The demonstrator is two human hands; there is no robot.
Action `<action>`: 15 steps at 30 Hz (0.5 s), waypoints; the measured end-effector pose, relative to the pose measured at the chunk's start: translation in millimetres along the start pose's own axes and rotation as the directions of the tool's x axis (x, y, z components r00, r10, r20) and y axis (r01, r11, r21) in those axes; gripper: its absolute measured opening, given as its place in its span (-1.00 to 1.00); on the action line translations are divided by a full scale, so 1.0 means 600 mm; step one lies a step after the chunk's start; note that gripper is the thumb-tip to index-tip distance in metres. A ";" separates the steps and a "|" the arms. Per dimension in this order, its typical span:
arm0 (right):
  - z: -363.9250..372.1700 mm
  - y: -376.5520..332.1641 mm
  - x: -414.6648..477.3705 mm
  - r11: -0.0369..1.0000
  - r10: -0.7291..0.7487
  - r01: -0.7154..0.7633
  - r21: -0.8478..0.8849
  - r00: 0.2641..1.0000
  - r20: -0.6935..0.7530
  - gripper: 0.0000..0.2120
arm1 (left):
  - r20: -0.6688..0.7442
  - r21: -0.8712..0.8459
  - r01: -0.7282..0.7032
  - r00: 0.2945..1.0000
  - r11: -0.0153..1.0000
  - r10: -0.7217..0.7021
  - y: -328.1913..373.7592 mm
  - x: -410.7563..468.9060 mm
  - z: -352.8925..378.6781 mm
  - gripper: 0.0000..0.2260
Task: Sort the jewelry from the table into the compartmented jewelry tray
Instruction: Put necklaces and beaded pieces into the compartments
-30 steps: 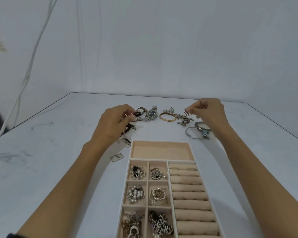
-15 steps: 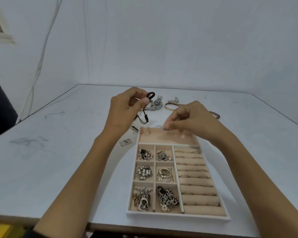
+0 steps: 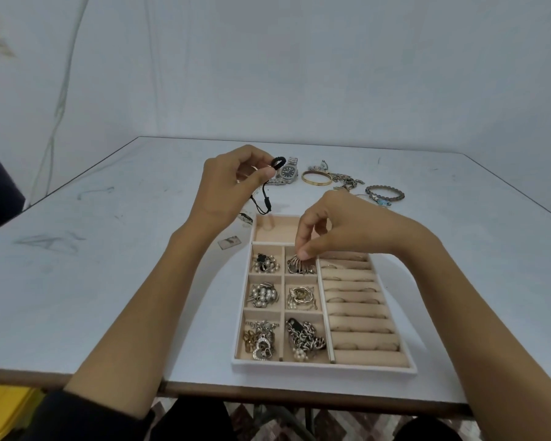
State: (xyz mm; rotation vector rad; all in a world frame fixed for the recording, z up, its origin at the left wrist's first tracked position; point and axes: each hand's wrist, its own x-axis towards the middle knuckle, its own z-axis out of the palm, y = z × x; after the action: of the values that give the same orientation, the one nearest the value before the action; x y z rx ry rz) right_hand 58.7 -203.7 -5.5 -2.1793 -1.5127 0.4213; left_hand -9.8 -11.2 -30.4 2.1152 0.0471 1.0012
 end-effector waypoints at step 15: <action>0.008 0.006 0.009 0.989 0.051 -0.055 -0.136 0.998 -0.038 -0.92 | 0.028 0.026 0.010 1.000 1.000 -0.010 0.003 -0.001 0.001 -0.93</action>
State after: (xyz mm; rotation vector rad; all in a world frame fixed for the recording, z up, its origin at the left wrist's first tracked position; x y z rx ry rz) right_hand 61.0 -198.9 -11.3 -2.3241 -1.5085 0.3034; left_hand -10.6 -12.8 -30.0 2.1496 0.0570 0.9699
